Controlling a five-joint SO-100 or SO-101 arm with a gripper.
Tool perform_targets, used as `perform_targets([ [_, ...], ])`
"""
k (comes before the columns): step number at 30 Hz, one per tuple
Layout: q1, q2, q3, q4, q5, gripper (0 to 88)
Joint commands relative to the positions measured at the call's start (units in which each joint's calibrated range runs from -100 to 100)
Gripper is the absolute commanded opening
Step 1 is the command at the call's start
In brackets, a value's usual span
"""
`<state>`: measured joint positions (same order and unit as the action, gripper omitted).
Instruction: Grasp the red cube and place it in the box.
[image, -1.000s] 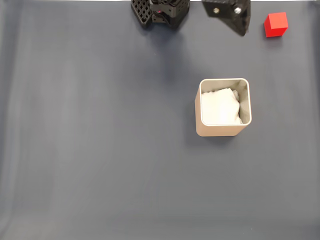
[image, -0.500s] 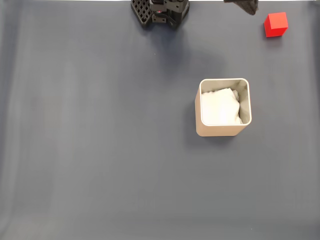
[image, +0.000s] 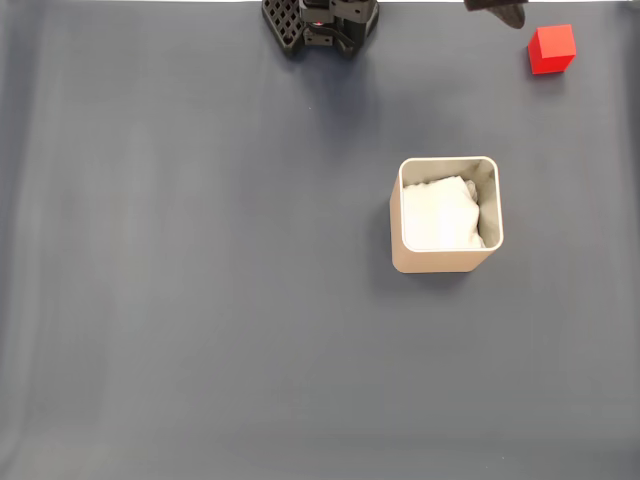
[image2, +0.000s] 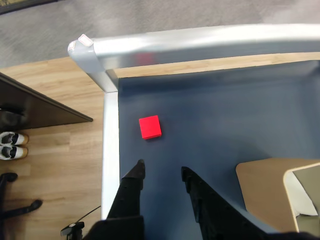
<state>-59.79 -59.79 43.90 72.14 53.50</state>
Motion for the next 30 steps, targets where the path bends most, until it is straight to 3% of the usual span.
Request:
perform_targets([
  [1, 0.3, 0.3, -0.1, -2.3, 1.6, 25.9],
  [9, 0.8, 2.0, 1.0, -7.5, 4.6, 34.5],
  [30, 3.5, 12.9, 3.6, -21.7, 8.5, 39.0],
])
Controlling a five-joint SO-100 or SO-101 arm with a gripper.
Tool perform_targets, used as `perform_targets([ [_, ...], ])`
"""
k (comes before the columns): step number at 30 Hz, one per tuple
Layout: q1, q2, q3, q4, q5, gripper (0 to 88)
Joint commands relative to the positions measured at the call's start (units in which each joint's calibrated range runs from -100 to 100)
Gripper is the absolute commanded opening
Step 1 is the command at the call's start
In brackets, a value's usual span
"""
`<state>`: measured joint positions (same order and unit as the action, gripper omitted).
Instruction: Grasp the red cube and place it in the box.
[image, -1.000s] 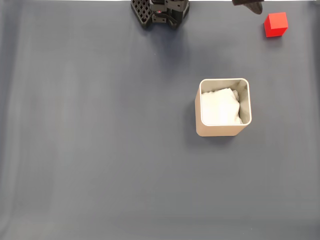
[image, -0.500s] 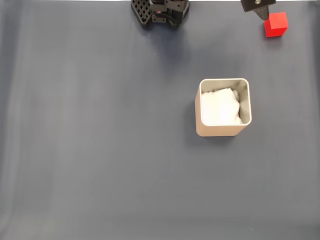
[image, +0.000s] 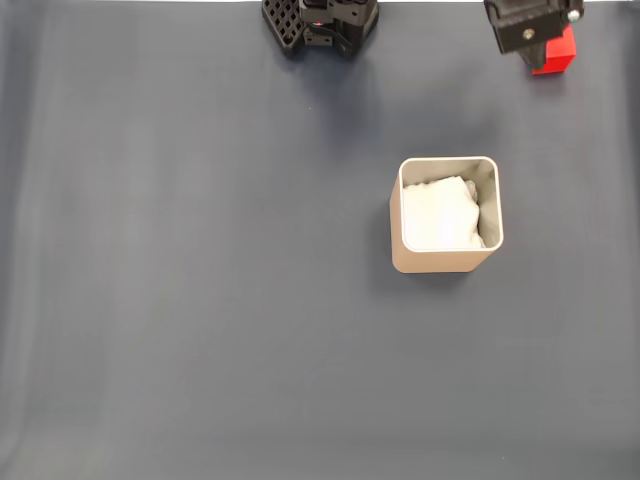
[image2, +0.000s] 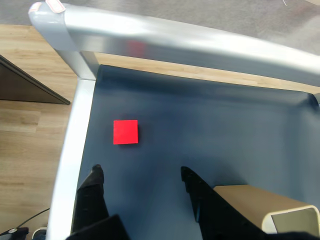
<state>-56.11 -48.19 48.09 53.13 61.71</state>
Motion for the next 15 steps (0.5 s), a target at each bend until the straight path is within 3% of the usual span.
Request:
perform_targets([
  [1, -0.2, 2.1, -0.7, -3.5, 0.4, 39.1],
  [15, -1.4, 11.1, -3.8, -10.4, 0.9, 39.3],
])
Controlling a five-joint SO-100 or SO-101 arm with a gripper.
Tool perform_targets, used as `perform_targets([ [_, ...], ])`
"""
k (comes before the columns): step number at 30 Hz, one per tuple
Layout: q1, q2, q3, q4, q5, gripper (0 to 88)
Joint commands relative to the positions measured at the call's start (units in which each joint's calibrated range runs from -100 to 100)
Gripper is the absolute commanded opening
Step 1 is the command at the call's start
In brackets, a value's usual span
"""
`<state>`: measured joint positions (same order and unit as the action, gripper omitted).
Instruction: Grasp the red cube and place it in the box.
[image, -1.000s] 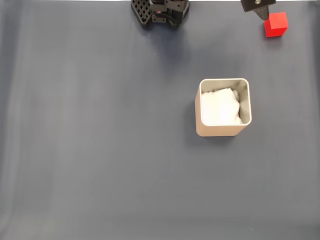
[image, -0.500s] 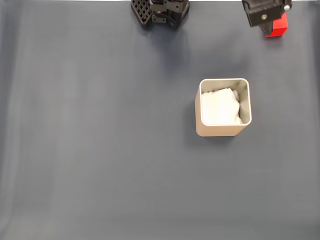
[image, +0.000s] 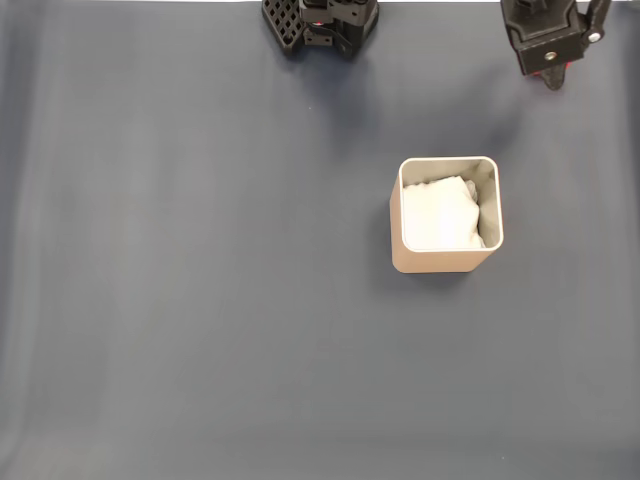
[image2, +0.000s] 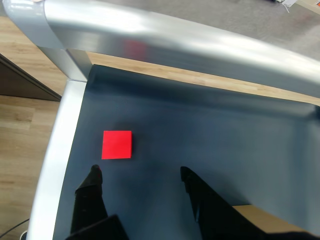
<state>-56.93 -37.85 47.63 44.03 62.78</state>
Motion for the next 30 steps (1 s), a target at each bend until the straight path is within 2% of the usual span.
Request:
perform_targets([
  [1, -0.8, 1.3, -3.5, -1.7, -0.2, 39.4],
  [18, -5.0, 6.8, -8.2, -3.4, -2.9, 40.6],
  [30, -8.7, 9.2, -8.3, -3.8, -7.1, 40.5],
])
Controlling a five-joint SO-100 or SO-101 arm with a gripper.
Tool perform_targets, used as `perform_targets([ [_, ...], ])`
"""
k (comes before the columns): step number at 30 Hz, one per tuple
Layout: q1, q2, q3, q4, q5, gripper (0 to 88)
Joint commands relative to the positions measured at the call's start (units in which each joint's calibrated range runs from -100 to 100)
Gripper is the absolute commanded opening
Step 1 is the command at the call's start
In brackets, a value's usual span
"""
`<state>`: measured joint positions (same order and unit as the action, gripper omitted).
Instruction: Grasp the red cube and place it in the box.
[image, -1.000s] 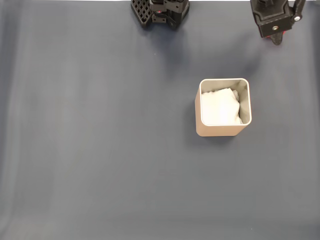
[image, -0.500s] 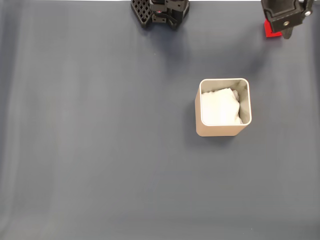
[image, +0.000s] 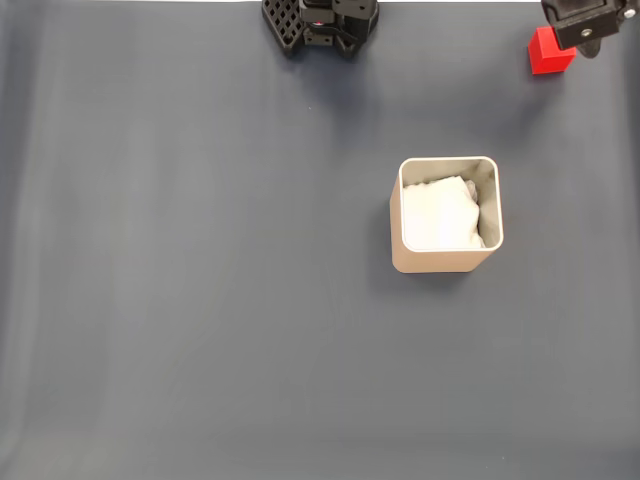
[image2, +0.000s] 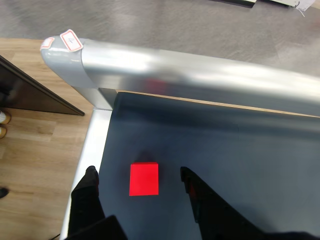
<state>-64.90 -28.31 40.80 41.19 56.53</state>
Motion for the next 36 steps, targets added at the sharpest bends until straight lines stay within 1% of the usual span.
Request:
perform_targets([
  [1, -1.0, -0.6, -0.8, -1.0, -1.0, 40.5],
  [7, -2.8, -3.2, 4.1, -1.2, -2.5, 40.1],
  [11, -3.0, -5.1, 7.1, -2.1, -2.7, 40.2],
  [21, -1.9, -7.1, 12.6, -4.5, -2.6, 40.2],
  [36, 2.2, -6.0, 12.2, -7.0, -0.9, 40.6],
])
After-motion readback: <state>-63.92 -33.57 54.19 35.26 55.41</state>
